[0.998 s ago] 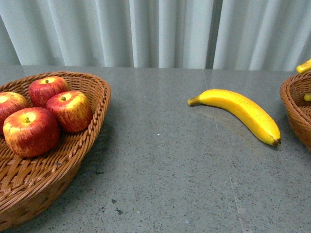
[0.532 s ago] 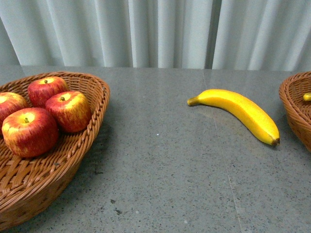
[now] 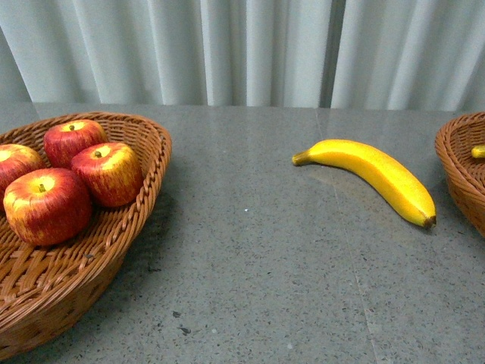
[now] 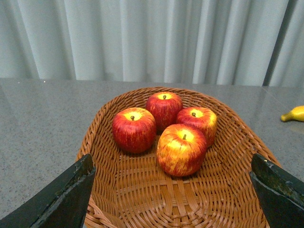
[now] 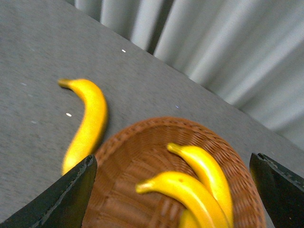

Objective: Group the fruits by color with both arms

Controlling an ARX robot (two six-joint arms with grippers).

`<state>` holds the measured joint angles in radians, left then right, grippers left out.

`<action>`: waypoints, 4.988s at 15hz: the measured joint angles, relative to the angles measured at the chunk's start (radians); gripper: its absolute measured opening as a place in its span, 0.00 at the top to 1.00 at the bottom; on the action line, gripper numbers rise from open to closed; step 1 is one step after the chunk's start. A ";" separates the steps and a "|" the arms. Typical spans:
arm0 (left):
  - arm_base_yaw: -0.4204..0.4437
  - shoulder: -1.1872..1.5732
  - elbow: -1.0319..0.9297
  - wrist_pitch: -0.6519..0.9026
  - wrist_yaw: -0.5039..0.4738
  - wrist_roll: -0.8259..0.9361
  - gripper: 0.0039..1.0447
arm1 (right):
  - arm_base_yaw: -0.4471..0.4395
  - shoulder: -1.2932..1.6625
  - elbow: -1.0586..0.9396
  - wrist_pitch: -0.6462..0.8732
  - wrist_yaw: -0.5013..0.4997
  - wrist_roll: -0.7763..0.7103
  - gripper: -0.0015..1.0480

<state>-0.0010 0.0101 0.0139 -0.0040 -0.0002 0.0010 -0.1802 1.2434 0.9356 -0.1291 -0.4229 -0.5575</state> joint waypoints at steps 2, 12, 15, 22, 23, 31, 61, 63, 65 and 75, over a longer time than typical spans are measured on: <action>0.000 0.000 0.000 0.000 0.000 0.000 0.06 | 0.146 0.033 0.038 -0.001 0.042 0.059 0.06; 0.000 0.000 0.000 0.000 0.000 0.000 0.06 | 0.475 0.589 0.397 -0.082 0.222 0.150 0.06; 0.000 0.000 0.000 0.000 0.000 0.000 0.06 | 0.498 0.708 0.491 -0.113 0.270 0.150 0.06; 0.000 0.000 0.000 0.000 0.000 0.000 0.06 | 0.446 0.892 0.674 -0.169 0.362 0.138 0.06; 0.000 0.000 0.000 0.000 0.000 0.000 0.06 | 0.438 0.900 0.687 -0.175 0.370 0.134 0.06; 0.000 0.000 0.000 0.000 0.000 0.000 0.06 | 0.409 0.942 0.681 -0.193 0.381 0.057 0.17; 0.000 0.000 0.000 0.000 0.000 0.000 0.06 | -0.226 0.290 0.198 -0.126 -0.176 -0.229 0.07; 0.000 0.000 0.000 0.000 0.000 0.000 0.06 | -0.209 0.240 0.222 -0.112 -0.220 -0.167 0.07; 0.000 0.000 0.000 0.000 0.000 0.000 0.06 | -0.184 0.195 0.230 -0.072 -0.251 -0.100 0.06; 0.000 0.000 0.000 0.000 0.000 0.000 0.06 | 0.070 -0.117 -0.185 0.510 0.087 0.515 0.23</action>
<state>-0.0010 0.0101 0.0139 -0.0040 0.0002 0.0013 -0.1104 1.1259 0.7502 0.3809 -0.3359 -0.0429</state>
